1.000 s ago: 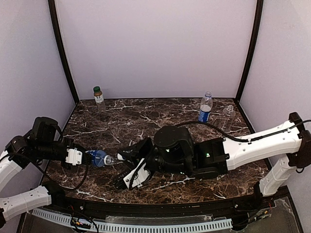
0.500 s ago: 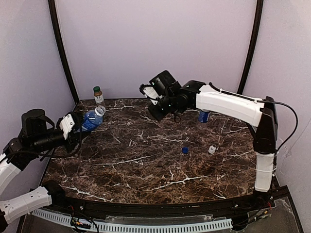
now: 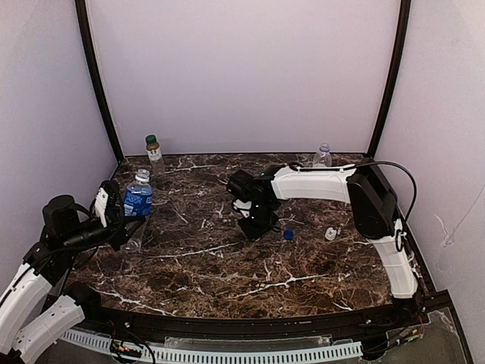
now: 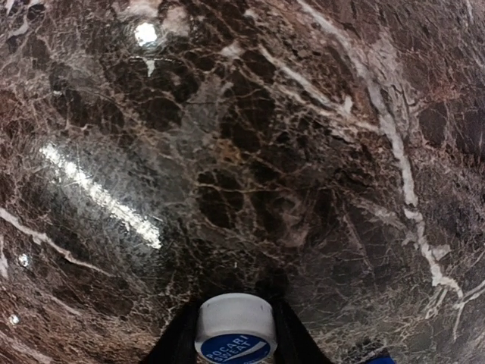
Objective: Unscrew the bottle caps
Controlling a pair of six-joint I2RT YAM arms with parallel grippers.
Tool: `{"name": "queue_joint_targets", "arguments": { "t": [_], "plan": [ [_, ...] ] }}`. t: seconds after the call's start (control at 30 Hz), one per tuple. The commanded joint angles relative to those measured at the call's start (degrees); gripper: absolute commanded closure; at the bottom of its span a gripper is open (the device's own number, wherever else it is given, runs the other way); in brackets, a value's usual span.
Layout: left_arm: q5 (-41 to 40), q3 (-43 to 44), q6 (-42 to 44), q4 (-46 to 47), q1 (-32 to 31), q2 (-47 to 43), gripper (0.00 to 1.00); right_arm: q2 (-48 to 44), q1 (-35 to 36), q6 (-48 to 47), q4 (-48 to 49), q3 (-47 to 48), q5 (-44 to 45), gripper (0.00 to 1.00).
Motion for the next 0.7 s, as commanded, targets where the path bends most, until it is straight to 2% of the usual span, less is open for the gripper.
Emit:
{"name": "queue_joint_targets", "arguments": {
  "t": [0.0, 0.03, 0.07, 0.2, 0.27, 0.37, 0.43, 0.53, 0.6, 0.67],
  "plan": [
    [7.3, -2.5, -2.0, 6.2, 1.2, -2.4, 0.91, 1.1, -0.4, 1.5, -1.9, 0.5, -2.2, 0.27],
    [8.8, -3.0, -1.8, 6.3, 1.2, -2.7, 0.91, 0.9, -0.4, 1.6, -2.6, 1.2, -1.9, 0.1],
    [9.4, -3.3, -1.3, 6.3, 1.3, -3.0, 0.91, 0.5, -0.4, 1.7, -3.3, 2.1, -1.4, 0.02],
    [13.5, -4.4, -0.6, 7.1, 1.3, -3.7, 0.9, -3.7, 0.1, -0.1, -4.5, 8.0, -1.0, 0.01],
    [15.9, -4.8, -0.5, 8.0, 1.3, -3.9, 0.88, -8.2, 1.8, -4.3, -0.2, 10.0, -3.3, 0.01],
    [20.2, -4.9, -0.3, 9.3, 1.3, -4.1, 0.87, -18.1, 6.6, -13.4, 15.9, 5.1, -13.8, 0.02],
    [21.8, -4.8, 0.0, 10.0, 1.3, -4.1, 0.86, -24.6, 9.4, -17.4, 31.9, -2.1, -24.6, 0.02],
    [23.6, -4.3, 0.3, 10.9, 1.2, -3.8, 0.85, -29.4, 12.4, -15.1, 54.7, -10.4, -33.6, 0.04],
    [24.5, -4.0, 0.4, 11.0, 1.1, -3.6, 0.84, -28.0, 13.1, -10.6, 62.6, -9.7, -34.1, 0.06],
    [24.9, -3.6, 0.4, 10.9, 1.2, -3.5, 0.84, -24.8, 13.5, -7.7, 62.9, -5.1, -34.6, 0.08]
  ]
}}
